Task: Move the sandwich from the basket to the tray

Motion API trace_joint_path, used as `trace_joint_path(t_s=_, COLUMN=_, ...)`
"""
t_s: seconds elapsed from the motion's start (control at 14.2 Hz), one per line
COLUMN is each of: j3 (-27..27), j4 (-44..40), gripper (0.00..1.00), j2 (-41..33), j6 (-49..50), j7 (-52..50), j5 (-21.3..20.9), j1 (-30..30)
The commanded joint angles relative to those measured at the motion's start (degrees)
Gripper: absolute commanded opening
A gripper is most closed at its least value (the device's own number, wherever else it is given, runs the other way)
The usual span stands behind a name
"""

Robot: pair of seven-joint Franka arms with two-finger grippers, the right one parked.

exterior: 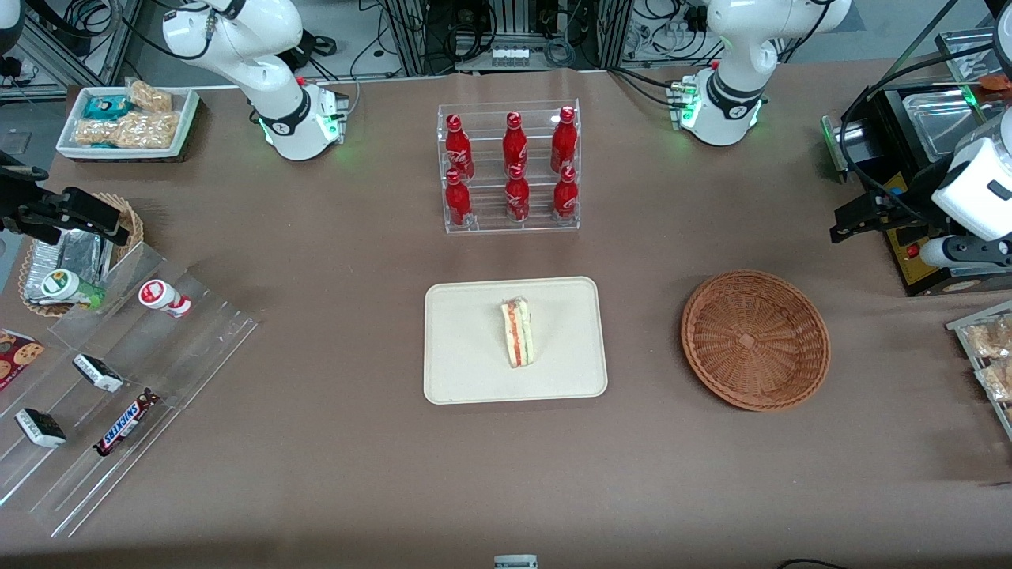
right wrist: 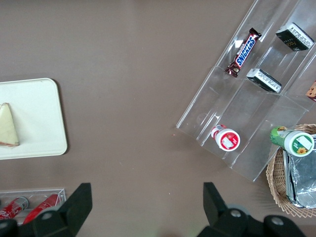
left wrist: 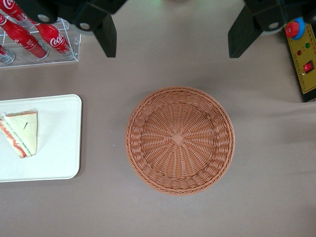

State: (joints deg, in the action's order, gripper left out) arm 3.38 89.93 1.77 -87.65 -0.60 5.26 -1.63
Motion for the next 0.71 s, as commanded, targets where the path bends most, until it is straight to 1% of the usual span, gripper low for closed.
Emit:
trace_joint_path(t_s=0.0, j3=0.6, j4=-1.9, gripper=1.00, j2=0.8, j6=1.6, j7=0.3, j5=0.9, j1=-0.1)
trace_joint_path(t_s=0.21, j3=2.5, j4=-1.9, gripper=1.00, j2=0.7, j6=1.4, j7=0.0, j5=-1.7, j1=-0.1)
trace_joint_path(t_s=0.63, j3=2.7, j4=-1.9, gripper=1.00, j2=0.4, j6=1.4, j7=-0.3, j5=-1.6, j1=-0.1)
